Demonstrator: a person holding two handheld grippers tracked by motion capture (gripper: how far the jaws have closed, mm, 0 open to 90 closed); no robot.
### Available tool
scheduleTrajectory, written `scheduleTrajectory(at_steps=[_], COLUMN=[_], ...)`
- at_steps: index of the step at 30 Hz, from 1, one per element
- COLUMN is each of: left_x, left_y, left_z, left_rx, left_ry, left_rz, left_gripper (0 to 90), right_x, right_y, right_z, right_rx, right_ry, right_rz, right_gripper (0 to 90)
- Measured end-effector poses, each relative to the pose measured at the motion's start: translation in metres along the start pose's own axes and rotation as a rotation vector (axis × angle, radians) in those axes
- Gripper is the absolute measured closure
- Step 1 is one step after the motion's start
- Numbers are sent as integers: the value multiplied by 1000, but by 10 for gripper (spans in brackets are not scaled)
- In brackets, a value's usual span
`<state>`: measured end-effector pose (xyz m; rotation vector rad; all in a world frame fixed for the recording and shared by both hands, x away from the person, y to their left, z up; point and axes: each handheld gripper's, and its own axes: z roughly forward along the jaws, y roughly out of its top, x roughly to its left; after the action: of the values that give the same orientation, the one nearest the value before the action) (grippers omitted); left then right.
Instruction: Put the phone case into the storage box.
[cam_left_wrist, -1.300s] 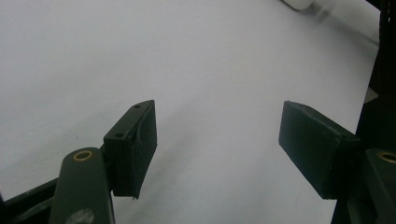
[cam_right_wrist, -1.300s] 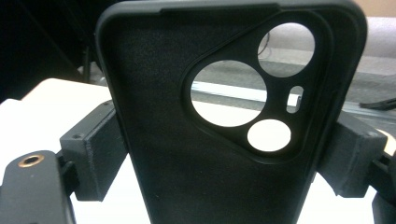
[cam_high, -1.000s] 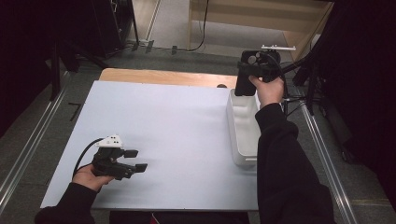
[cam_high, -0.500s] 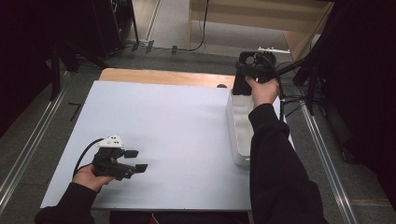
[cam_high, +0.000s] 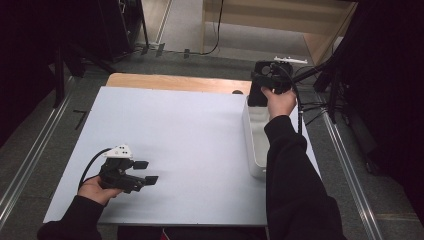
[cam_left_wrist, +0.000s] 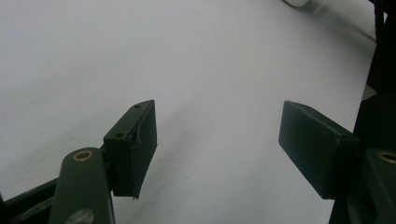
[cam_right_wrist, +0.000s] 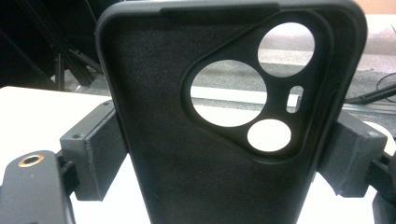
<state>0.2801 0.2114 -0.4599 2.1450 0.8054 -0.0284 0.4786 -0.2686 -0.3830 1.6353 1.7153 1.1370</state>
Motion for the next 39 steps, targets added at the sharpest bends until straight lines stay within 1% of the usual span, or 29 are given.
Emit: scheduleTrajectory(at_steps=[7, 16, 23, 25, 28, 34, 39], left_x=[0, 0, 0, 0, 0, 0, 0], left_y=[0, 0, 0, 0, 0, 0, 0], left_z=[0, 0, 1, 1, 1, 1, 1], left_rx=[3, 4, 2, 5, 4, 4, 4], left_ry=[-1, -5, -5, -4, -4, -4, -3], left_rz=[2, 1, 0, 2, 1, 4, 2], left_gripper=[276, 276, 276, 276, 276, 276, 276], right_x=[1, 1, 1, 2, 2, -1, -1], right_y=[-7, -18, -27, -28, -31, -38, -43], right_z=[6, 13, 19, 21, 22, 24, 27], right_rx=[19, 41, 50, 54, 57, 67, 69], right_ry=[-9, -17, -30, -33, -35, -34, -32], right_rz=[-12, -2, -15, -12, -24, 1, -1], right_gripper=[120, 119, 119, 118, 118, 116, 115])
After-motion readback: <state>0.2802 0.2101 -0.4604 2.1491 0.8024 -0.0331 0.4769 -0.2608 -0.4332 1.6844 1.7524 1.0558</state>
